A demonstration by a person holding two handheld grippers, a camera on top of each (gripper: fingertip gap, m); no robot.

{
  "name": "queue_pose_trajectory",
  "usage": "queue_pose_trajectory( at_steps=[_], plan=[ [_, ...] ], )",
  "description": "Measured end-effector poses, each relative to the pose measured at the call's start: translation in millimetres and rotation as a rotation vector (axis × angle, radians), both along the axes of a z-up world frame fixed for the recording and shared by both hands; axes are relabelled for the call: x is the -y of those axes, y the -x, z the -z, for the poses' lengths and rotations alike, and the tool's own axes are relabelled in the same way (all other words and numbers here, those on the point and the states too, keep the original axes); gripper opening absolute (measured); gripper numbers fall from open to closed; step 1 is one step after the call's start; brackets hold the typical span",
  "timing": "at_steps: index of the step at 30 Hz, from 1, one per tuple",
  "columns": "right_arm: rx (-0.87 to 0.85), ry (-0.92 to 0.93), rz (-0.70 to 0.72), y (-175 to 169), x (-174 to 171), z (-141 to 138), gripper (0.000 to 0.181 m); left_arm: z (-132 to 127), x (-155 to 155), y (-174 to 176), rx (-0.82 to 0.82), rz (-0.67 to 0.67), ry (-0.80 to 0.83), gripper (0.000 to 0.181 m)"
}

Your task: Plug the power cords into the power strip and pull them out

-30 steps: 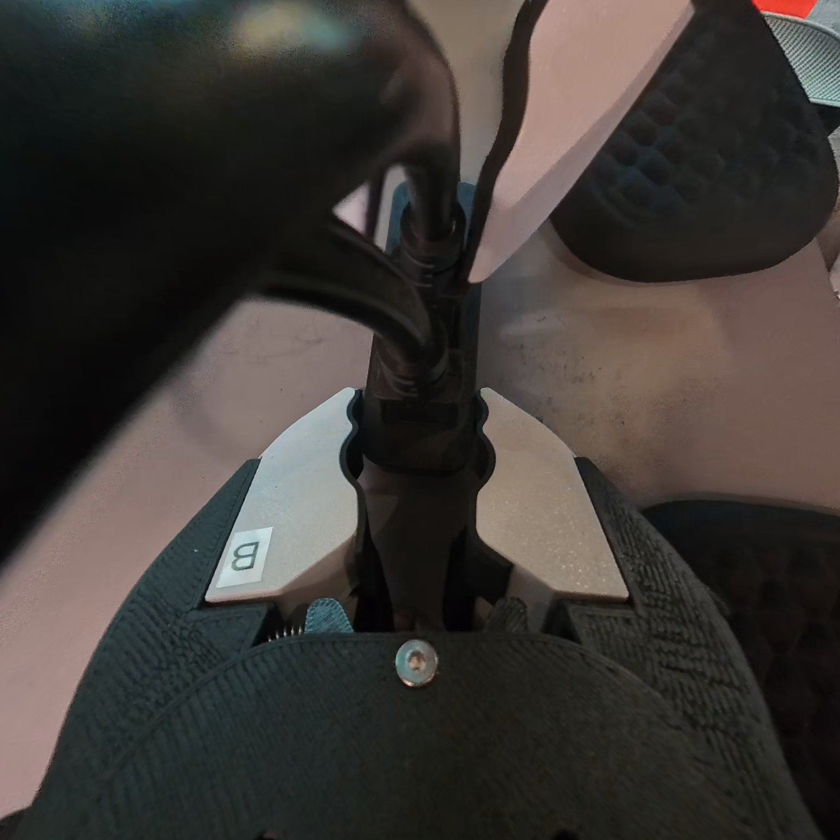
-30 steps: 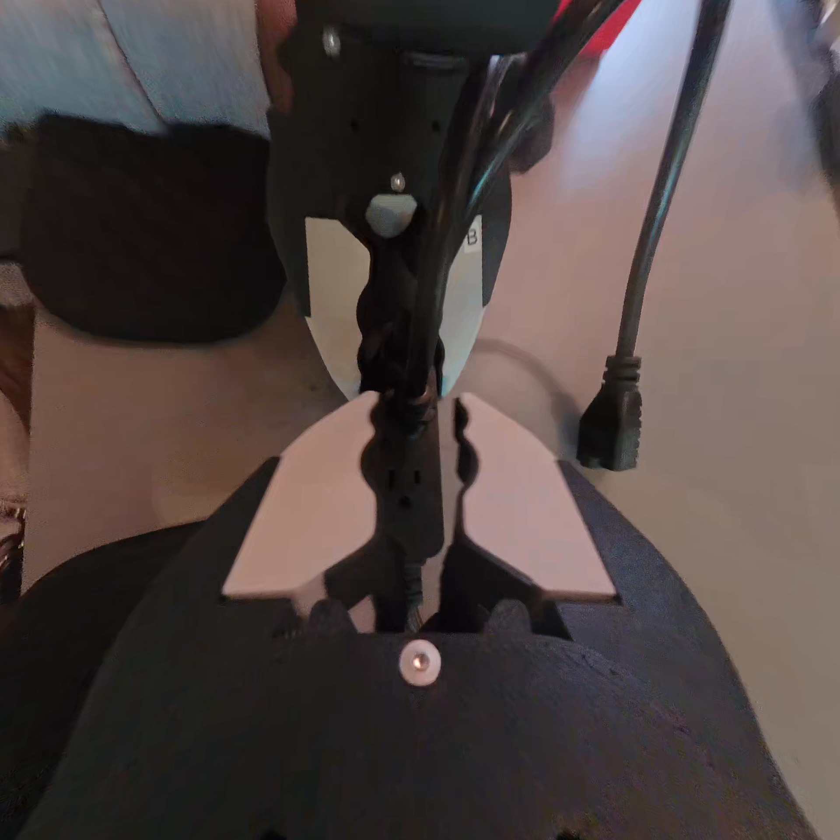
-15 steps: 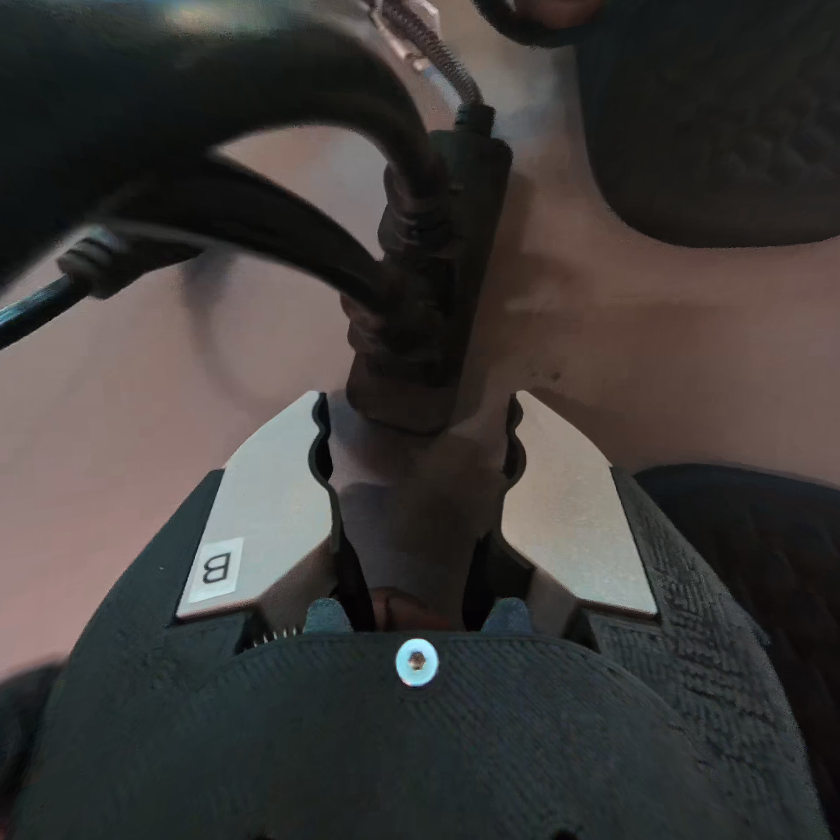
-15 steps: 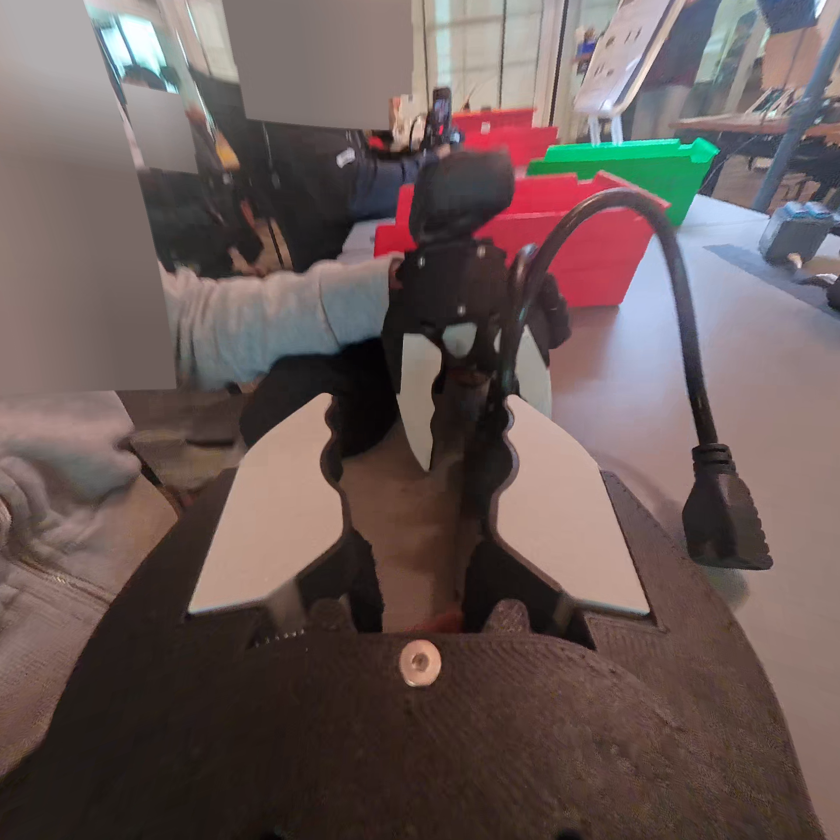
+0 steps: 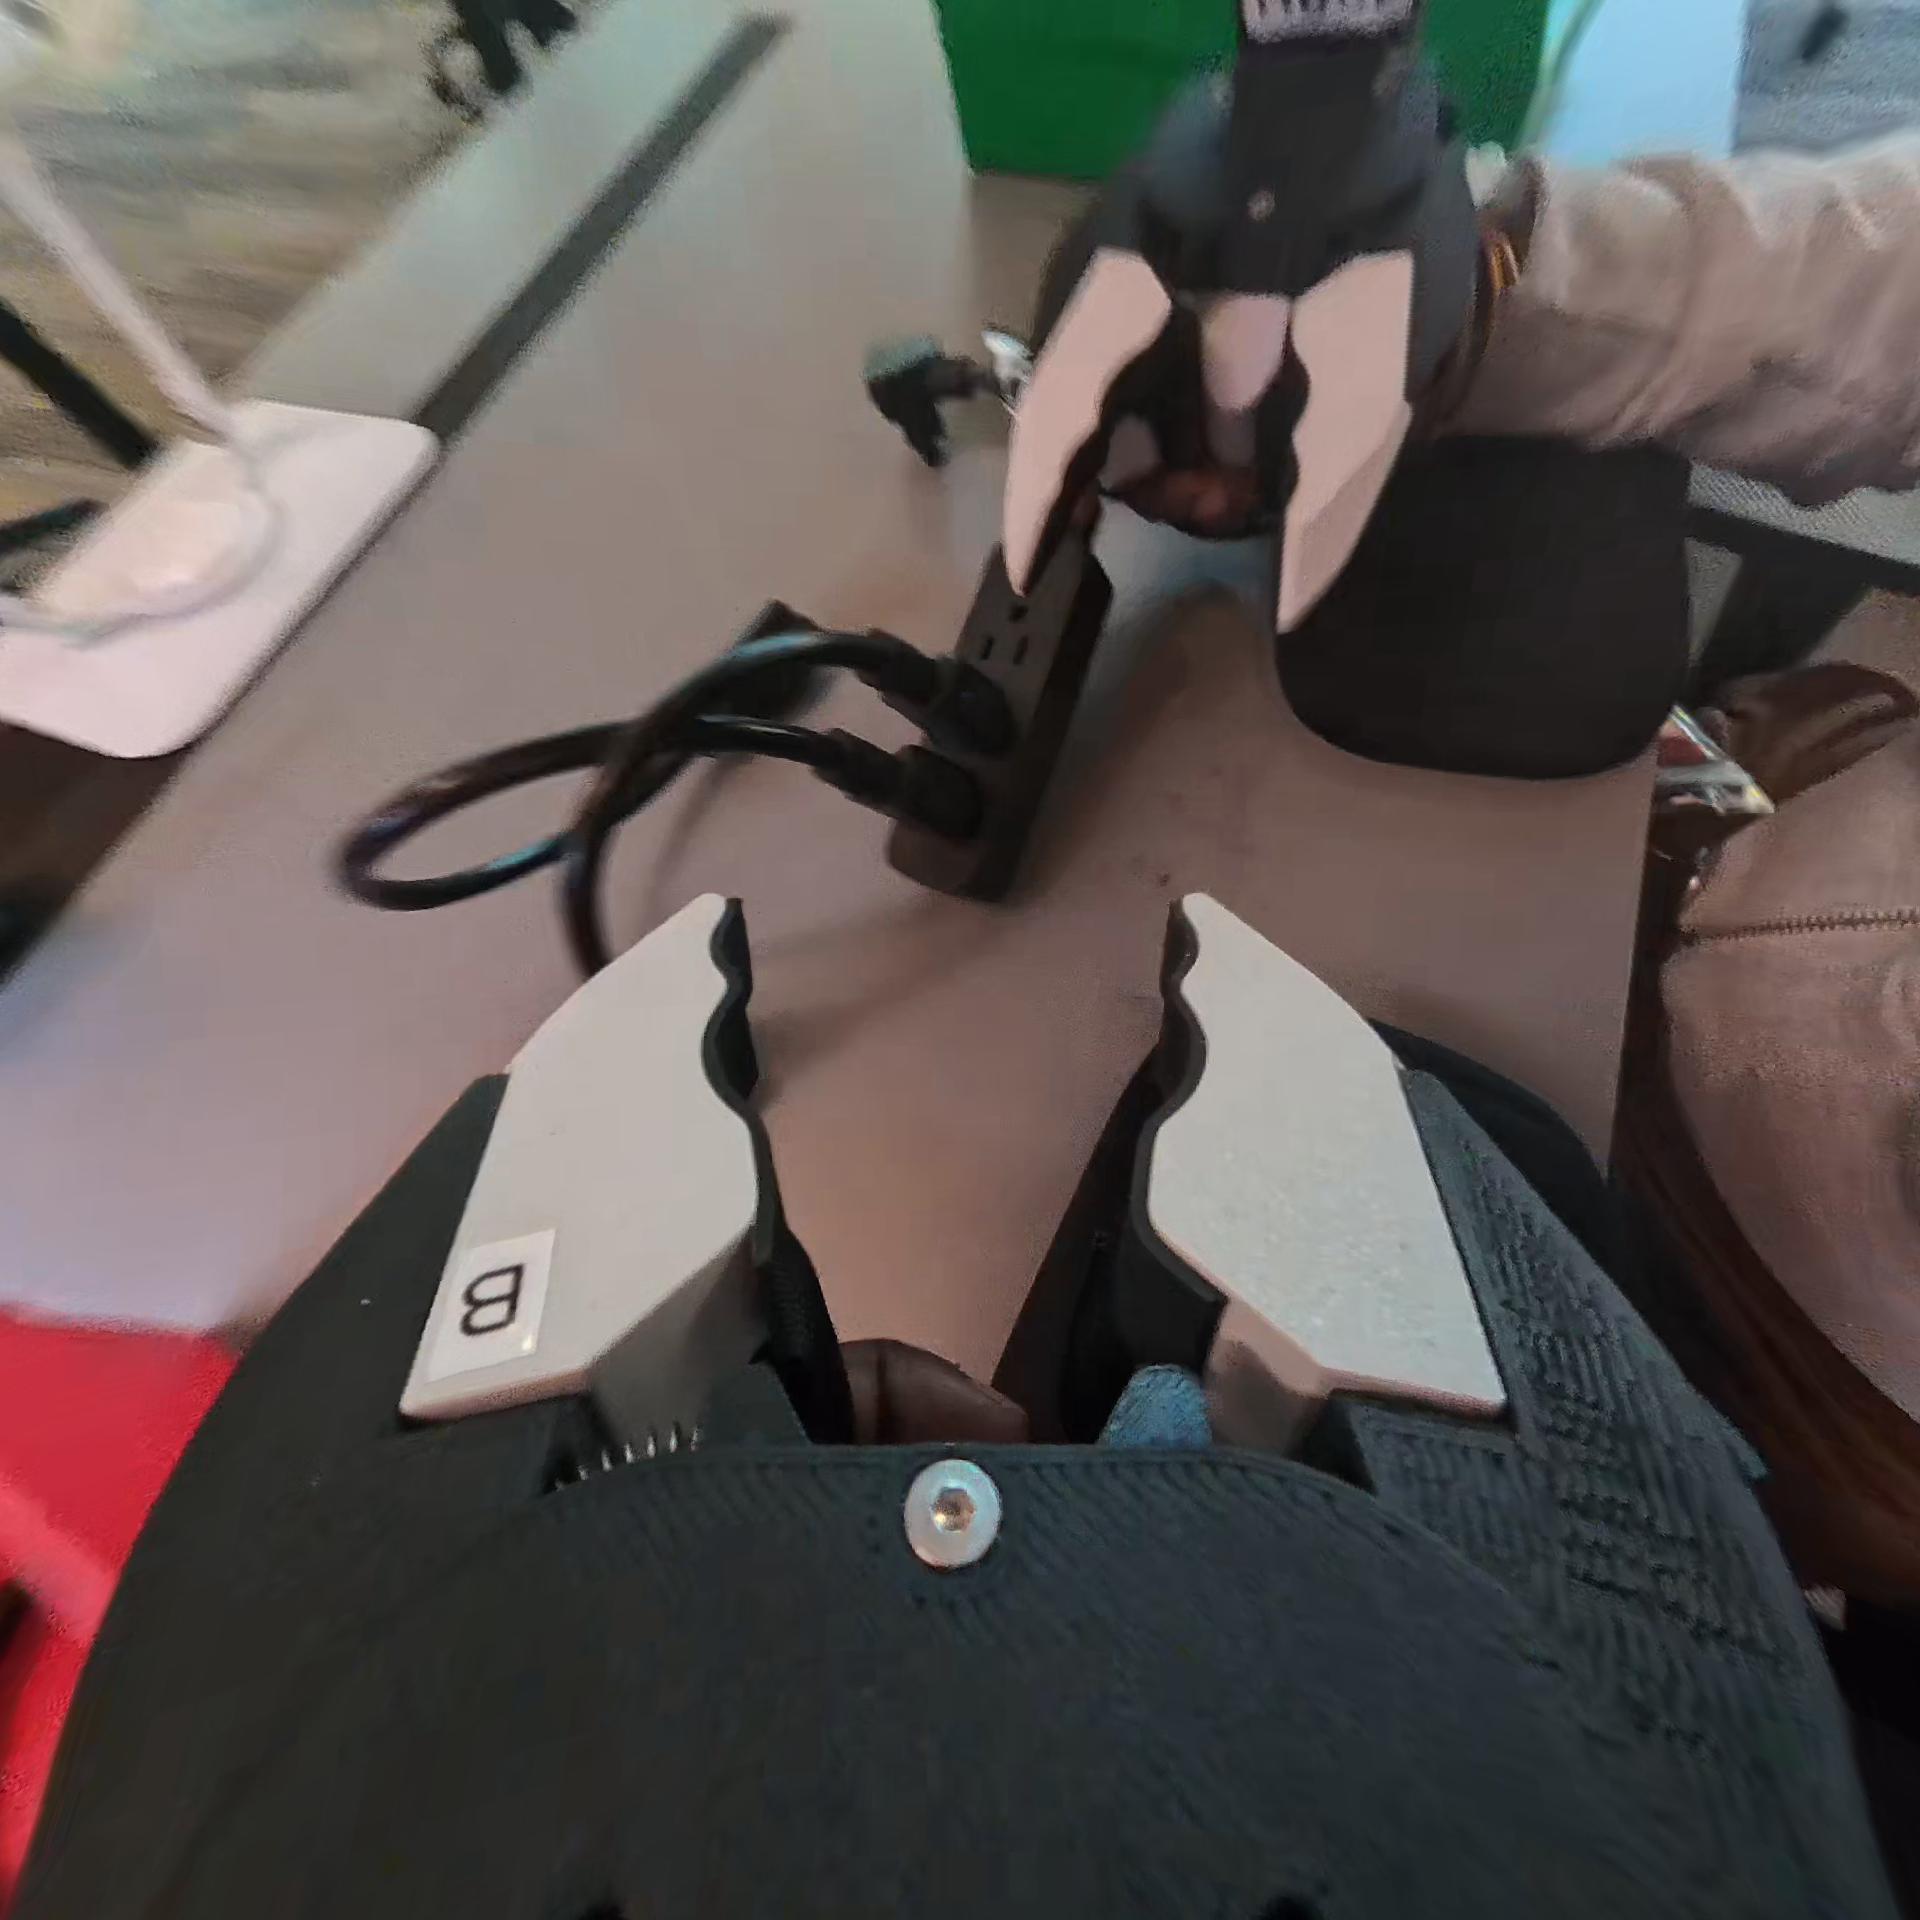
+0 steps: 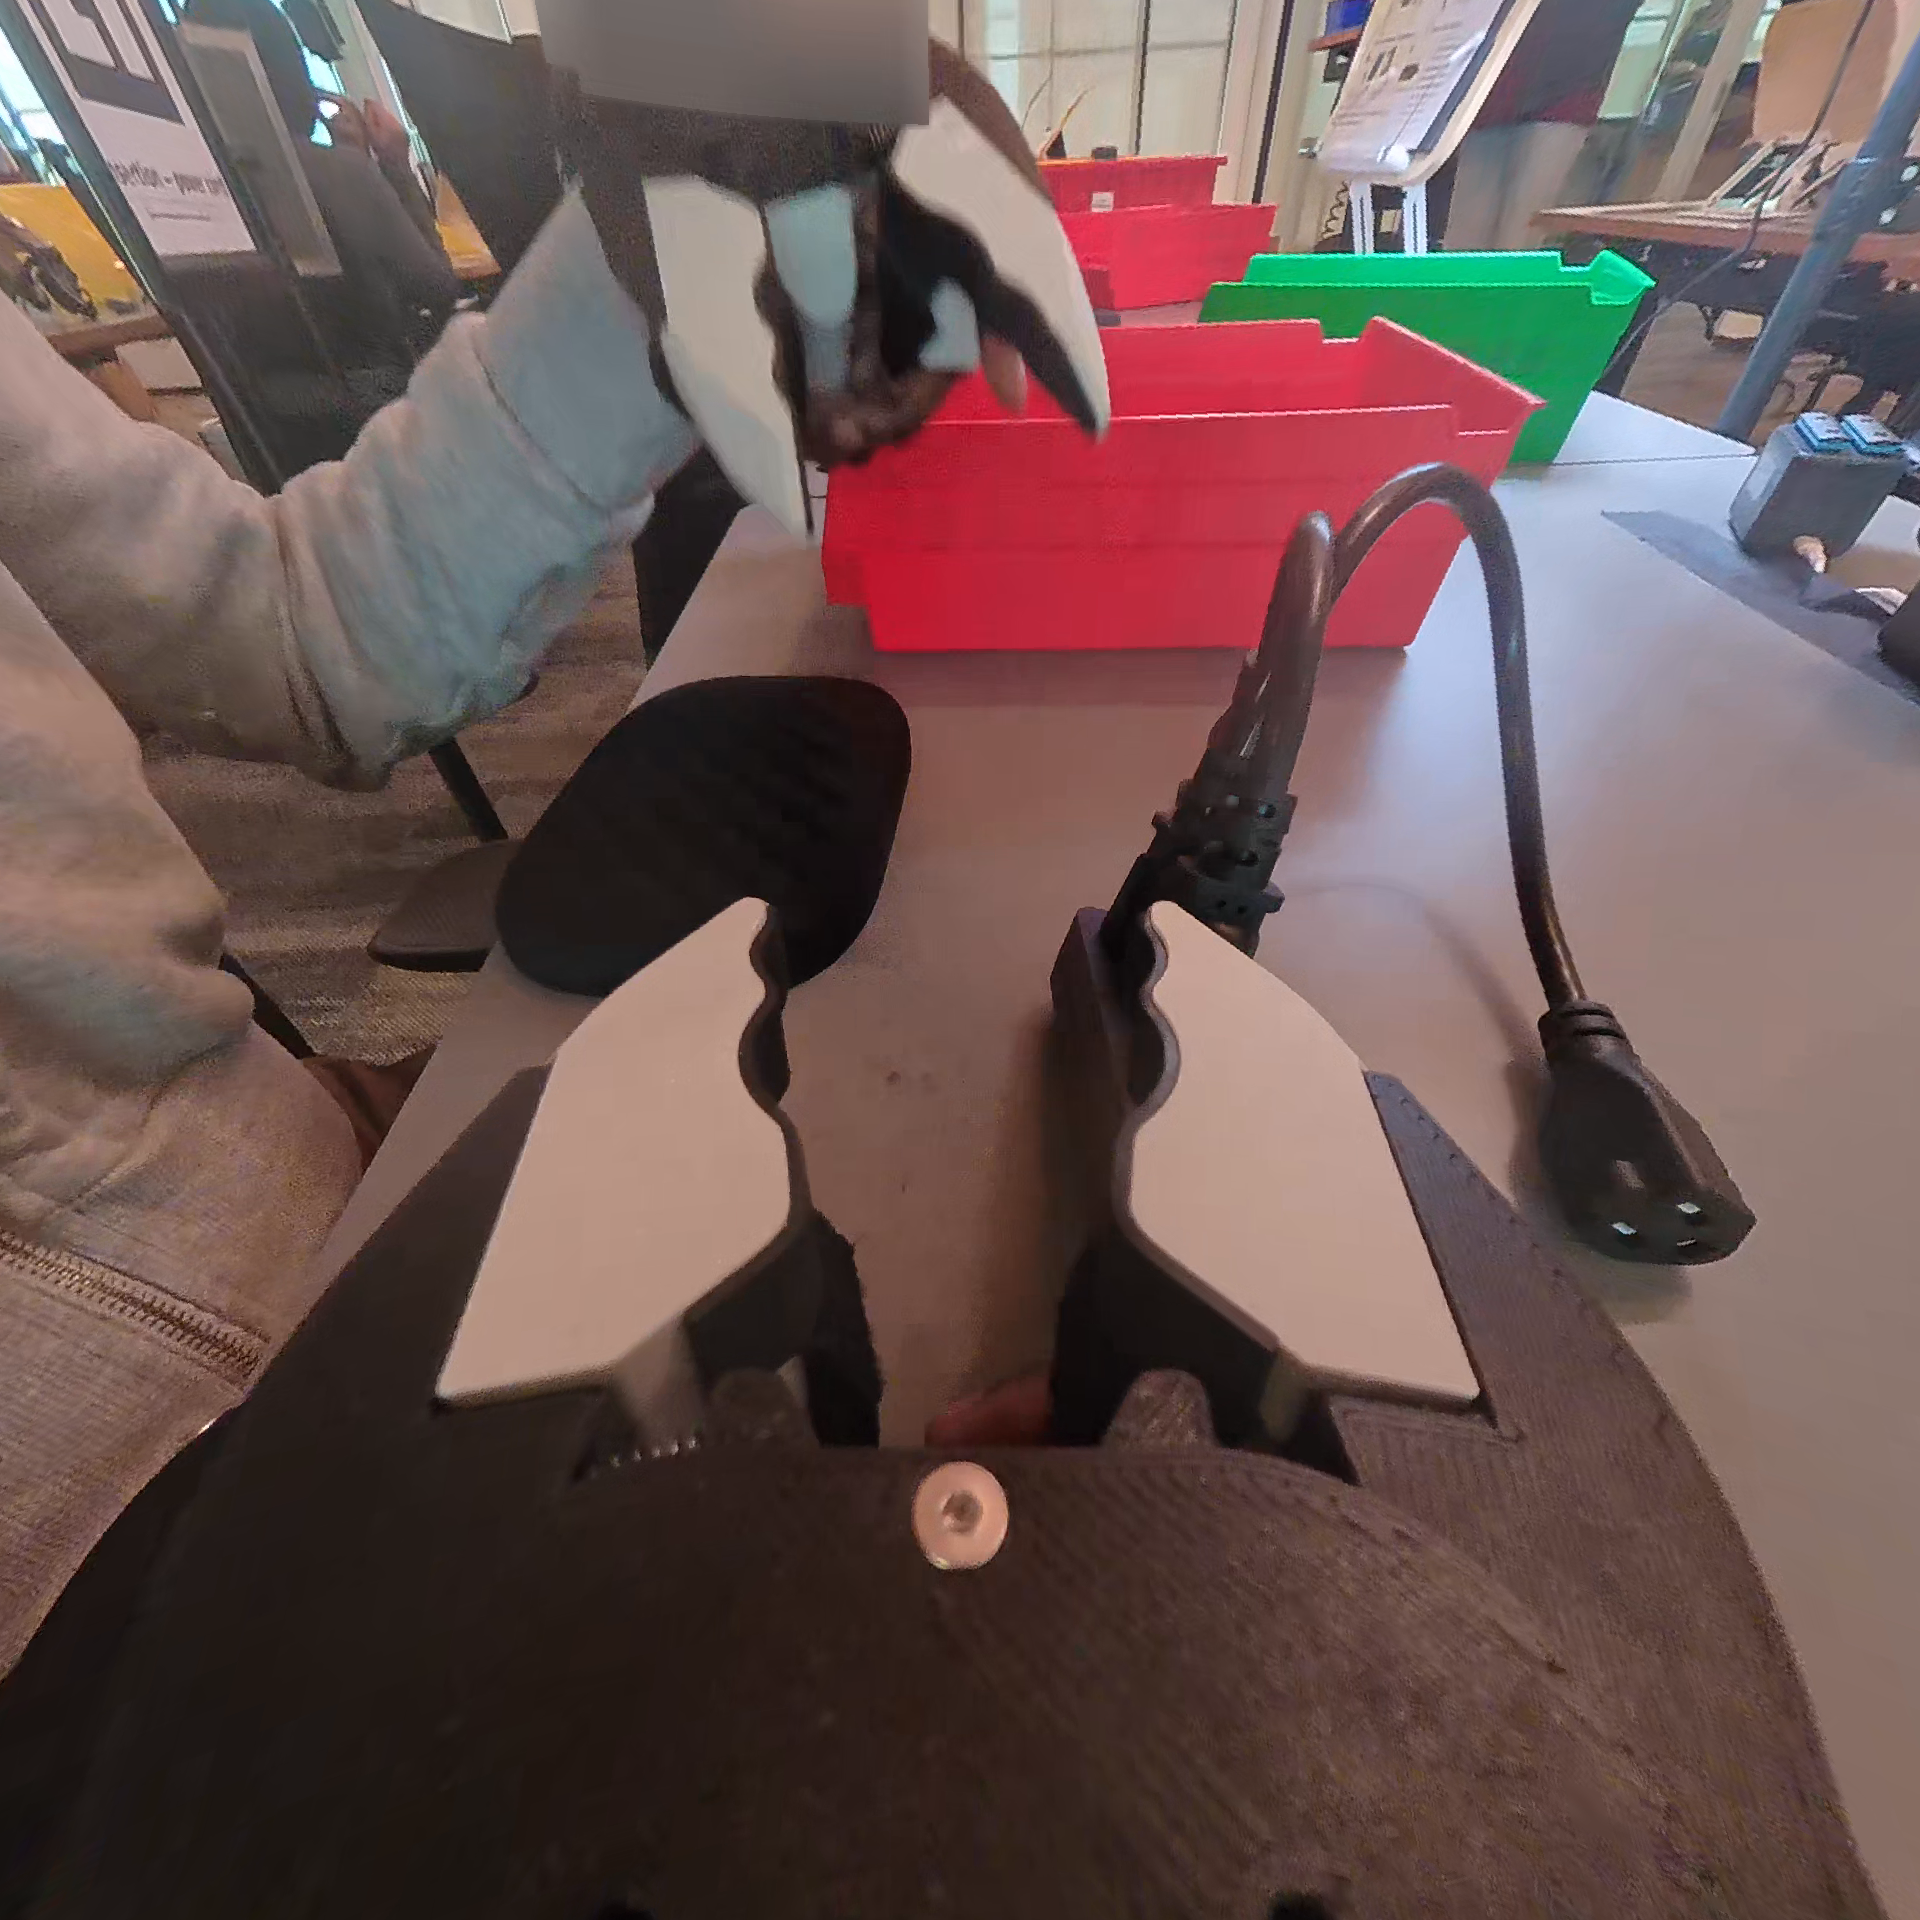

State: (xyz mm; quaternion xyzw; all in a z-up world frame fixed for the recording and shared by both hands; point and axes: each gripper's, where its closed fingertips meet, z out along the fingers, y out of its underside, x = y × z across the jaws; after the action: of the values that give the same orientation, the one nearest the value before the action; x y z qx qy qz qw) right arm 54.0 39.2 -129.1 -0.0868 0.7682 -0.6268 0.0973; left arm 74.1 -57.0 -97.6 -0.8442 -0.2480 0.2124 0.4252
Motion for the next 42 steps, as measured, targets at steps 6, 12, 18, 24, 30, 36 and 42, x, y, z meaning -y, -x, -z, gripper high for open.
queue_pose_trajectory(
  at_steps=[6,12,18,24,30,36,42],
  plan=[
    [0.074,-0.009,0.055,10.2,1.2,-0.3,0.067,-54.4,105.0,3.0,-0.126,-0.330,0.063,0.072],
    [0.120,-0.193,0.100,17.3,-0.9,25.3,0.052,-21.0,229.7,13.1,0.045,-0.683,0.248,0.068],
    [0.154,-0.342,0.106,19.0,-3.4,52.6,0.044,25.4,279.9,21.7,0.238,-0.754,0.417,0.065],
    [0.181,-0.335,0.096,18.8,-3.7,51.9,0.042,60.6,315.2,39.5,0.354,-0.792,0.513,0.060],
    [0.188,-0.335,0.091,18.6,-3.8,51.9,0.040,91.6,340.6,45.7,0.508,-0.761,0.567,0.057],
    [0.191,-0.335,0.082,17.7,-3.9,51.6,0.040,111.2,340.8,49.1,0.615,-0.744,0.537,0.048],
    [0.179,-0.337,0.082,17.1,-3.9,52.0,0.040,110.3,343.0,50.3,0.582,-0.755,0.602,0.031]
  ],
)
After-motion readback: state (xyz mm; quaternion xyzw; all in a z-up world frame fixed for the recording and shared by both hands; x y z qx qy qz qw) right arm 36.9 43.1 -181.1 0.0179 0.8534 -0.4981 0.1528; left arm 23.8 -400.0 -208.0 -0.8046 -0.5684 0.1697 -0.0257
